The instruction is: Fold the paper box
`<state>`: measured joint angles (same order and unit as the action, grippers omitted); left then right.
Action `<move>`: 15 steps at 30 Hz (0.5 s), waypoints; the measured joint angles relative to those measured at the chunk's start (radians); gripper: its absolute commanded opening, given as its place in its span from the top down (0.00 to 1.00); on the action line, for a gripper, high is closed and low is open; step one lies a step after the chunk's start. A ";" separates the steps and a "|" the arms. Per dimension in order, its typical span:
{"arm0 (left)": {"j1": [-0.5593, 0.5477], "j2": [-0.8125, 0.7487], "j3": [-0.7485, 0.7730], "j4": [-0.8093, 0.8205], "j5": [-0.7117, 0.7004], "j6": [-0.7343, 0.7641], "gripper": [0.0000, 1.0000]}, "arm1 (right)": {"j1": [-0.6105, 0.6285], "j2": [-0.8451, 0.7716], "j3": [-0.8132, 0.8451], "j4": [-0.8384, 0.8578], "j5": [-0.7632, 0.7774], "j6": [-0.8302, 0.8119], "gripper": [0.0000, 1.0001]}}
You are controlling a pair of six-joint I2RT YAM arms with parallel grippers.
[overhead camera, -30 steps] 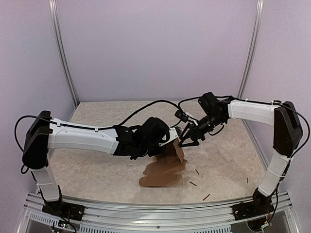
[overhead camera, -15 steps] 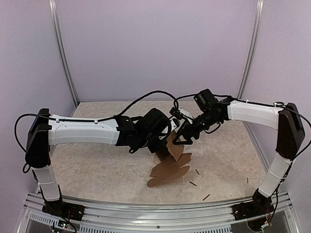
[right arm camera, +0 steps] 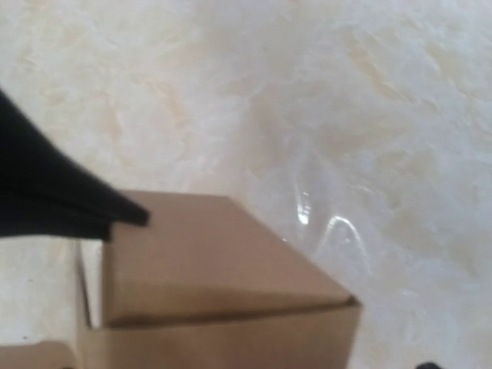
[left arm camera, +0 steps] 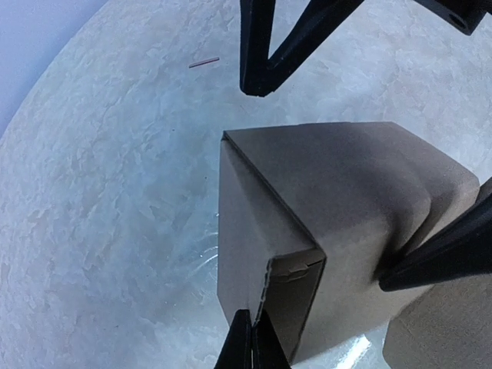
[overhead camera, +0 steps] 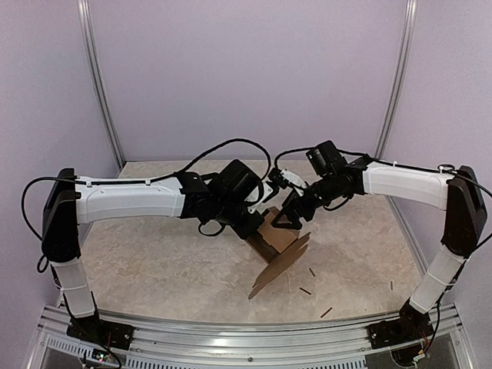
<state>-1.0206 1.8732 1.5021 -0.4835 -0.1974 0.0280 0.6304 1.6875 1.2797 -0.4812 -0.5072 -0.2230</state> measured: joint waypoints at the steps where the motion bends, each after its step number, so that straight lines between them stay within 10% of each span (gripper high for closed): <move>1: 0.005 0.000 0.000 -0.004 0.018 -0.010 1.00 | 0.002 0.000 0.000 0.000 0.012 0.001 0.08; 15: 0.058 0.026 0.016 -0.026 0.275 -0.124 1.00 | 0.024 0.006 -0.015 0.002 0.180 0.010 0.49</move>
<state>-0.9623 1.8988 1.5185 -0.5095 0.0780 -0.0956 0.6548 1.6932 1.2648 -0.4797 -0.3275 -0.2134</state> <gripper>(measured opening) 0.009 0.623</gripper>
